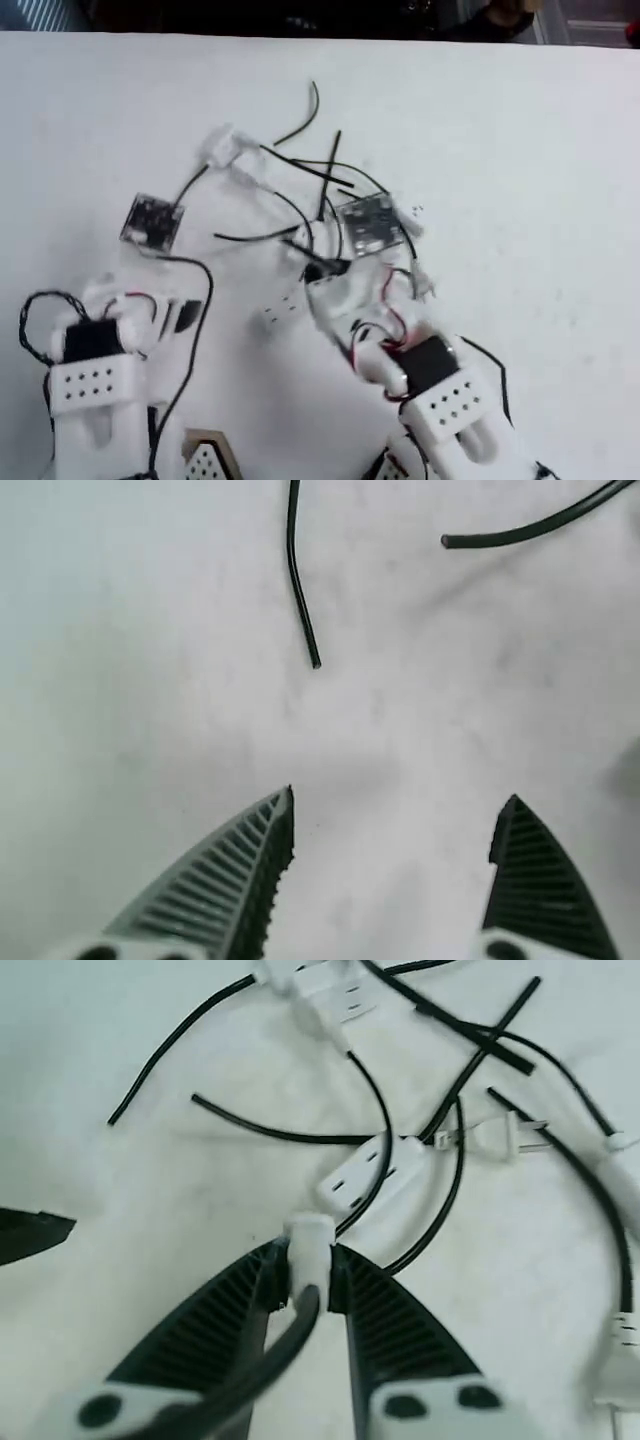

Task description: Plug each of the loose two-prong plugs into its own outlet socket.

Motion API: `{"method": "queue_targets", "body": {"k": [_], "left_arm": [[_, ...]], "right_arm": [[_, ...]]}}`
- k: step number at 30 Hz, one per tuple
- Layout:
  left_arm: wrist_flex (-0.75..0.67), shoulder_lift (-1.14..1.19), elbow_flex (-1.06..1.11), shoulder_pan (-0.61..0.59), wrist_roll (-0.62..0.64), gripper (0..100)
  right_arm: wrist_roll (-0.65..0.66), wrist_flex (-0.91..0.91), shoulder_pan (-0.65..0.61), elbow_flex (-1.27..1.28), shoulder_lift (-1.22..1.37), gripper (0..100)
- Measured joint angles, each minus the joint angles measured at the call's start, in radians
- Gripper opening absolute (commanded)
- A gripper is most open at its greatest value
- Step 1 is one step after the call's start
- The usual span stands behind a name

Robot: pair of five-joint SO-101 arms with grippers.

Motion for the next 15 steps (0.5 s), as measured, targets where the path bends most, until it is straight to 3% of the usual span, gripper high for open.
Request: {"method": "queue_targets", "body": {"k": [9,15], "left_arm": [[-0.028,-0.091,0.075,-0.049,0.000,31],[-0.028,-0.091,0.075,-0.054,0.000,31]], "right_arm": [[0.000,0.000,-0.141,-0.087,0.302,1.7],[0.000,-0.031,-0.153,-0.126,0.450,1.7]]}}
